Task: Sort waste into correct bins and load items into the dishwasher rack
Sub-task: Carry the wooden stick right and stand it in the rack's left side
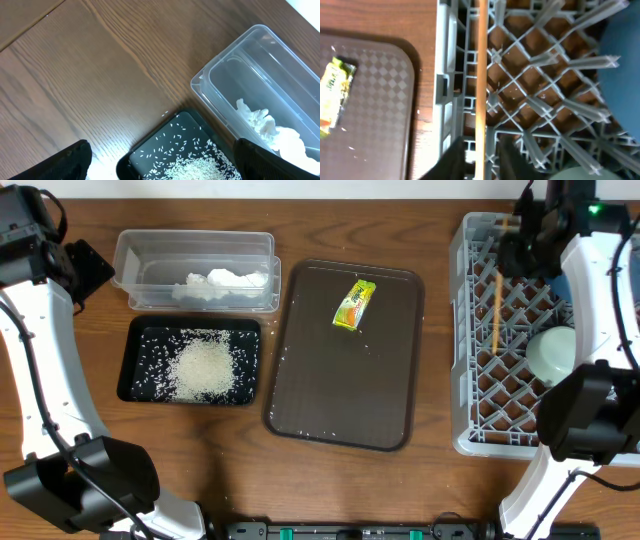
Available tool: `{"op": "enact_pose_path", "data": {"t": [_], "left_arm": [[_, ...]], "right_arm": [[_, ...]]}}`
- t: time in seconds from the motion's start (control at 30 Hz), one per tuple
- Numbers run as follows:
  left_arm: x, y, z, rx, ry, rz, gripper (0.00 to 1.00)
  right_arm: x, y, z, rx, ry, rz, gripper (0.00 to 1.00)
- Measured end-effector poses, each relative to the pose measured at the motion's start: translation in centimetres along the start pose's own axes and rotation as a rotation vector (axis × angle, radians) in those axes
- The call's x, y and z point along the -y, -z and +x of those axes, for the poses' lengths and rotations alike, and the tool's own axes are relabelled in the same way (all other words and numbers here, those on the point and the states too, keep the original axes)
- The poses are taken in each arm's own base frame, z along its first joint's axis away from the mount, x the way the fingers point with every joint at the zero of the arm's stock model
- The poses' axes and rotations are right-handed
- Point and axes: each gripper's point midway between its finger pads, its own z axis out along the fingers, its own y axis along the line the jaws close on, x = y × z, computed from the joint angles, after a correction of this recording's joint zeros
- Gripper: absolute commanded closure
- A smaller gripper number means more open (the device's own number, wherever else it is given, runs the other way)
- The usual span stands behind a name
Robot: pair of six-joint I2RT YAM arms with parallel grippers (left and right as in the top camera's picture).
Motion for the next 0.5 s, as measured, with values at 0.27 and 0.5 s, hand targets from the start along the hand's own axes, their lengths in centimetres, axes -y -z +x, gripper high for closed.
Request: {"op": "enact_pose_path", "data": {"t": [0.27, 0.5], "left_arm": [[0.0, 0.0, 0.0, 0.000, 0.000, 0.000, 0.07], [0.0, 0.0, 0.0, 0.000, 0.000, 0.000, 0.08]], "right_arm": [[-0.3, -2.4, 2.5, -0.075, -0.016, -0.018, 0.72], [-2.8, -2.3, 2.6, -0.080, -0.011, -0.142, 0.64]]}}
